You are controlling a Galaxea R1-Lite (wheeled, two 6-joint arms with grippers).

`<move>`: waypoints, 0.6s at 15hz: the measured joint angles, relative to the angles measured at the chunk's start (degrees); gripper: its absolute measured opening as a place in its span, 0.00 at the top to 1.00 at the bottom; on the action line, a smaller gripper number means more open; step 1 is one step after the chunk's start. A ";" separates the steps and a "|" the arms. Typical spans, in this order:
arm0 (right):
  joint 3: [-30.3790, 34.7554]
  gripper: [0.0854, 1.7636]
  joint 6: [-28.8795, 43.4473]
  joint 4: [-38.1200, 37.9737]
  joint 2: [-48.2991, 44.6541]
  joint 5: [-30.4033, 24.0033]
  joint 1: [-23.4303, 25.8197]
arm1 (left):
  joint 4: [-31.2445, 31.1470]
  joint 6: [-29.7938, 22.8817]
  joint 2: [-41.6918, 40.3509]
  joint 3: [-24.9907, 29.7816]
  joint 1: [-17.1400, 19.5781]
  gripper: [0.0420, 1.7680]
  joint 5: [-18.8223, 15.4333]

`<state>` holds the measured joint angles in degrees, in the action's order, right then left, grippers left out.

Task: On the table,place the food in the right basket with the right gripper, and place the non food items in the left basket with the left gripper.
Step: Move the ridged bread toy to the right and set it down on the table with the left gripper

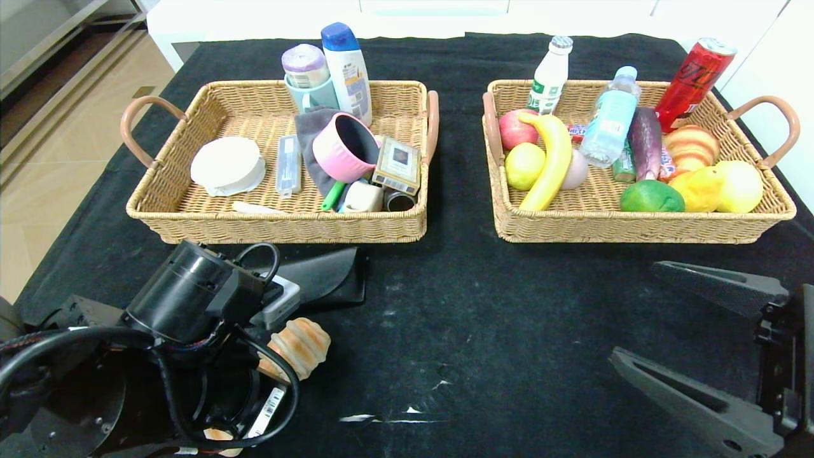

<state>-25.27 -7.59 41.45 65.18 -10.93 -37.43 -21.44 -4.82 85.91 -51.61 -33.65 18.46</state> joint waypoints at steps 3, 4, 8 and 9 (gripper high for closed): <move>-0.02 0.03 -0.06 0.06 0.00 0.63 0.00 | -0.05 0.02 -0.63 0.05 -0.09 0.82 -0.05; -0.02 0.03 -0.09 0.04 0.00 0.66 0.00 | -0.05 0.05 -1.12 -0.12 -0.11 0.82 -0.11; -0.02 0.03 -0.06 0.09 -0.02 0.66 -0.06 | -0.83 0.30 -4.35 -2.24 -0.30 0.83 -0.40; -0.02 0.03 -0.09 0.11 -0.06 0.66 -0.06 | -1.73 0.22 -4.95 -3.82 -0.30 0.83 -0.77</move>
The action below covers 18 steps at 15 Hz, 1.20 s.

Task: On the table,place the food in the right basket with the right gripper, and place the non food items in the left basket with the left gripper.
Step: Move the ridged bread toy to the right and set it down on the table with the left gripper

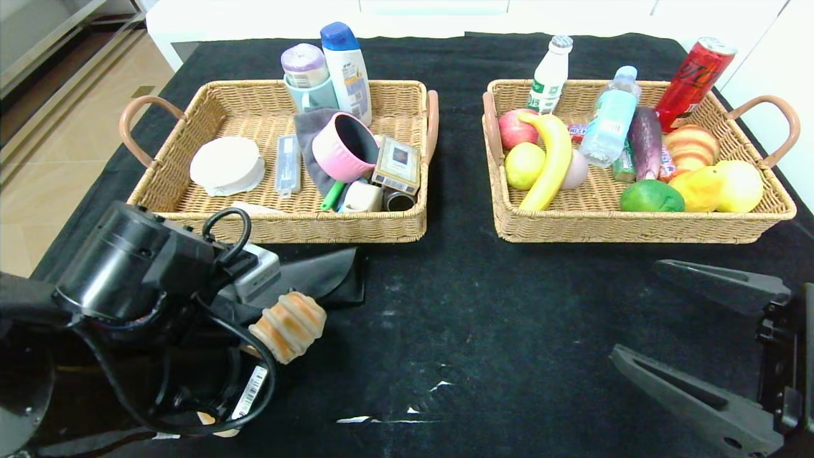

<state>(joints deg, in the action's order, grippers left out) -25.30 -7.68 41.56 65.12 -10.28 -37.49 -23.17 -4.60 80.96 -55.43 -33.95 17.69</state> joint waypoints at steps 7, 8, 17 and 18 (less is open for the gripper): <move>-0.72 0.03 0.09 -0.16 -0.66 1.33 0.06 | -2.65 -9.48 1.26 -12.37 -5.38 0.83 -11.63; -0.94 0.03 0.07 -0.18 -0.68 2.26 0.06 | -1.71 -11.76 2.50 -13.58 -6.79 0.84 -12.43; -2.05 0.03 0.09 -0.30 -0.55 4.08 0.06 | 8.48 -25.38 16.77 -23.70 -15.74 0.84 -12.37; -2.04 0.03 0.09 -0.24 -0.52 4.08 0.04 | 8.27 -26.55 18.19 -25.41 -16.24 0.84 -12.24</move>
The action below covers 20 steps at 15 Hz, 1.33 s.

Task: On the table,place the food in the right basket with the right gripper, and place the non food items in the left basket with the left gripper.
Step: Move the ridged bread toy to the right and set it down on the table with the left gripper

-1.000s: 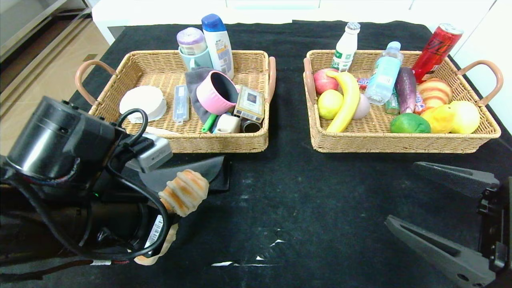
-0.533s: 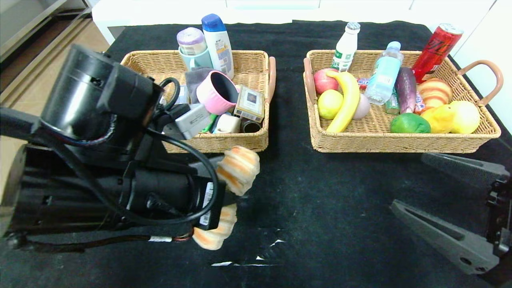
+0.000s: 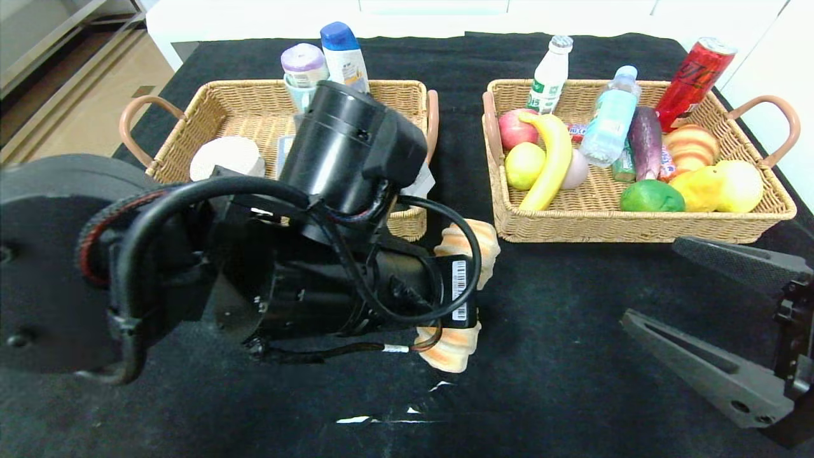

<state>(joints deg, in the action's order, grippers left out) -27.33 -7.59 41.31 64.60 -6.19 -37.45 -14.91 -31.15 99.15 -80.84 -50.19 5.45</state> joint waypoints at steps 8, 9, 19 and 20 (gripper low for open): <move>-0.23 0.03 -0.04 0.02 -0.10 4.24 -1.83 | -0.38 -2.10 10.50 -9.81 -1.02 0.84 3.62; -0.23 0.03 -0.06 0.02 -0.02 4.41 -2.23 | -0.35 -2.21 11.72 -11.00 -1.32 0.84 4.05; -0.39 0.03 -0.06 0.00 0.78 4.55 -2.16 | -0.50 -2.26 16.12 -14.26 -3.11 0.84 5.35; -0.34 0.03 -0.06 -0.05 0.80 4.57 -2.16 | -0.49 -2.23 16.24 -14.29 -3.12 0.84 5.38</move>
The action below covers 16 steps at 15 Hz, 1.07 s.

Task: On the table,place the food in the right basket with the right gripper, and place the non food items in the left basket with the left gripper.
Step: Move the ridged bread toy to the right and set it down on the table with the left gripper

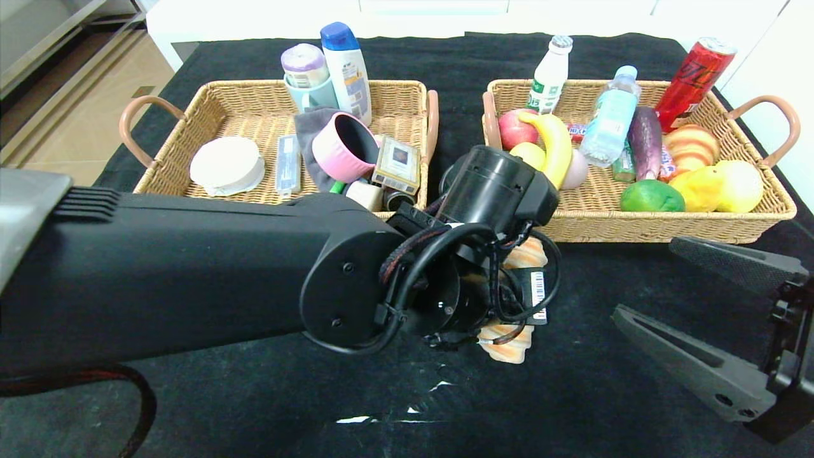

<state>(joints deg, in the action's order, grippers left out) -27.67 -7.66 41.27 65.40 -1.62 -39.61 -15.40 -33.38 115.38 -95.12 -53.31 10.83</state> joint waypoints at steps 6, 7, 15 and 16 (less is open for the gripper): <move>-0.05 0.03 0.00 -0.01 0.09 0.00 0.09 | 0.05 -0.07 0.55 -0.20 0.12 0.60 0.00; -0.05 0.03 0.00 -0.01 0.11 0.00 0.09 | 0.02 -0.09 0.60 -0.22 0.17 0.53 0.02; 0.06 0.03 -0.02 -0.01 0.15 0.00 0.04 | 0.02 0.11 0.29 -0.07 -0.02 0.21 0.06; 0.11 0.03 0.00 -0.01 0.15 0.00 -0.09 | 0.02 0.11 0.29 -0.07 -0.02 0.19 0.06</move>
<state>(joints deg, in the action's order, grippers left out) -27.56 -7.66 41.25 65.55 -1.62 -39.69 -15.37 -33.27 115.68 -95.20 -53.33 10.89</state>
